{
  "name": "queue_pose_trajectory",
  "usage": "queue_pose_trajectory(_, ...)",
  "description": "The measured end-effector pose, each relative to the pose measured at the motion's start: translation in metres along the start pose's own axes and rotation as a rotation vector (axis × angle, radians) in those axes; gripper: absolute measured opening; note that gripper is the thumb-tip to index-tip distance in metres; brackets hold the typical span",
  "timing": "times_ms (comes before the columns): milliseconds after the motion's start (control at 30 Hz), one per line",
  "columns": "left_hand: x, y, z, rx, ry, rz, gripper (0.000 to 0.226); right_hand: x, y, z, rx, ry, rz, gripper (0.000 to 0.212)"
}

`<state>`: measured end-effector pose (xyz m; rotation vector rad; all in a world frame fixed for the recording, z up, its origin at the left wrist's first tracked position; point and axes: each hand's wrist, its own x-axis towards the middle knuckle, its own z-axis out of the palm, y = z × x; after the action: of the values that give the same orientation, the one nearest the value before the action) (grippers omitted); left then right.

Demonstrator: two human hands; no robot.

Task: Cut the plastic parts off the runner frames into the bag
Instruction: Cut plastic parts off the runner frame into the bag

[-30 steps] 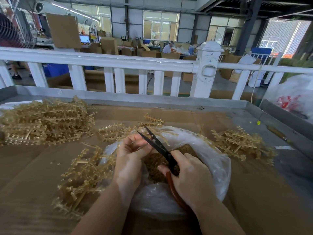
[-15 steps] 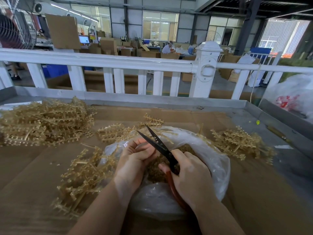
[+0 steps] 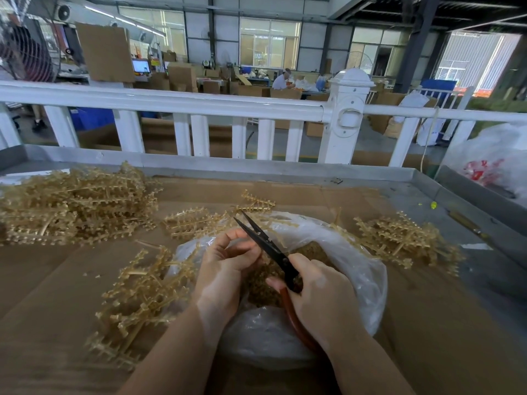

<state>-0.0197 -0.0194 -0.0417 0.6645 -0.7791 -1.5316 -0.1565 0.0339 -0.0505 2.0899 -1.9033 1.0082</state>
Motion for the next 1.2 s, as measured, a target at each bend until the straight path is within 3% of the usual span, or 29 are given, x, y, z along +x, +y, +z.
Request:
queue_pose_trajectory(267,0.0001,0.0003,-0.0002,0.041,-0.039,-0.018,0.033,0.0006,-0.0004,-0.0011,0.014,-0.031,0.001,0.033)
queue_pose_trajectory(467,0.0030,0.0012,-0.0034,-0.038,-0.060,-0.086,0.009,-0.0004,-0.0027,-0.0028,-0.018,-0.008,0.007,0.028)
queue_pose_trajectory(733,0.0051,-0.0001,-0.0039,-0.112,-0.015,-0.110,0.027,0.0001,-0.0004,-0.0009,0.009,0.041,0.072,0.025)
queue_pose_trajectory(867,0.0041,-0.0003,-0.0036,-0.034,0.003,-0.092,0.012,-0.0006,0.0010,0.0009,0.004,0.009,0.070,0.031)
queue_pose_trajectory(1000,0.0047,-0.0014,-0.0045,-0.015,0.057,-0.088,0.021,-0.0002,0.0021,0.0017,0.013,0.016,0.080,0.034)
queue_pose_trajectory(1200,0.0010,-0.0018,0.0003,0.049,0.041,-0.030,0.012,-0.0013,0.0000,0.0010,-0.006,0.048,0.063,0.033)
